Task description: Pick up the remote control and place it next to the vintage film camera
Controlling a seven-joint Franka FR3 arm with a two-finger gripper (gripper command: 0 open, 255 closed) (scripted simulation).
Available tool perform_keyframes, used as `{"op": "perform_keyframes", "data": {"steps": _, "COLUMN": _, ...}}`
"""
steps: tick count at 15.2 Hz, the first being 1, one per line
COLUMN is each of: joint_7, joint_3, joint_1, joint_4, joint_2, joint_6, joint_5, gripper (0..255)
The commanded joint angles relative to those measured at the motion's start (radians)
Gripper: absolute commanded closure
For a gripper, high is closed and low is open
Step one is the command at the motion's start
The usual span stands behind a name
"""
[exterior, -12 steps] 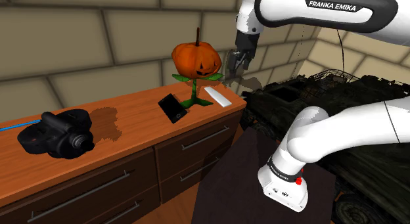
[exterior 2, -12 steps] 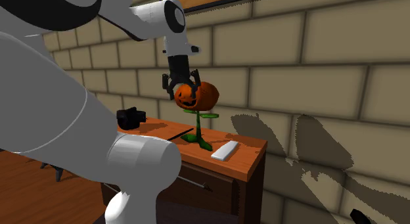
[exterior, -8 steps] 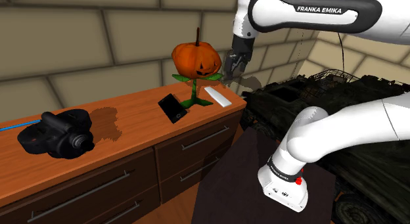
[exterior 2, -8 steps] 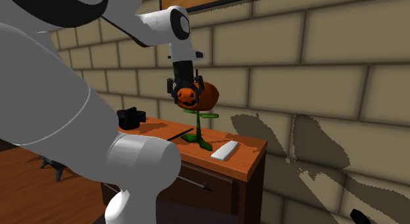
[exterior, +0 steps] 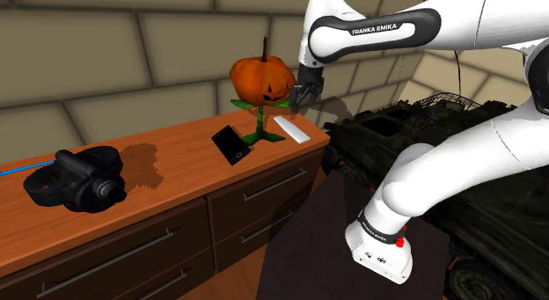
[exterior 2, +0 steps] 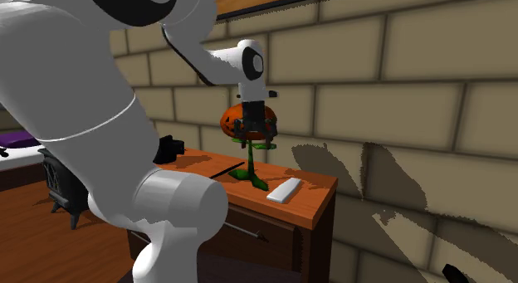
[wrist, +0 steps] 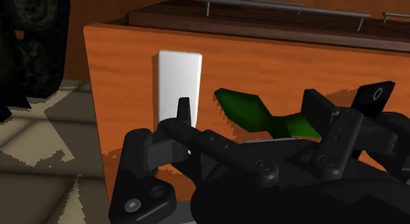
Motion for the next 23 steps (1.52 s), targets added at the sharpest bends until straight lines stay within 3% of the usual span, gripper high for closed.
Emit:
{"op": "perform_keyframes", "data": {"steps": 1, "joint_7": -0.012, "joint_3": -0.026, "joint_1": -0.013, "joint_4": -0.001, "joint_2": 0.058, "joint_6": 0.061, "joint_5": -0.002, "gripper": 0}}
{"op": "perform_keyframes", "data": {"steps": 8, "joint_7": -0.054, "joint_3": -0.099, "joint_1": -0.039, "joint_4": 0.054, "joint_2": 0.301, "joint_6": 0.244, "joint_5": 0.031, "gripper": 0}}
{"op": "perform_keyframes", "data": {"steps": 14, "joint_7": -0.113, "joint_3": -0.145, "joint_1": -0.061, "joint_4": 0.145, "joint_2": 0.520, "joint_6": 0.362, "joint_5": 0.106, "gripper": 0}}
{"op": "perform_keyframes", "data": {"steps": 23, "joint_7": -0.129, "joint_3": -0.143, "joint_1": -0.064, "joint_4": 0.110, "joint_2": 0.588, "joint_6": 0.463, "joint_5": 0.128, "gripper": 0}}
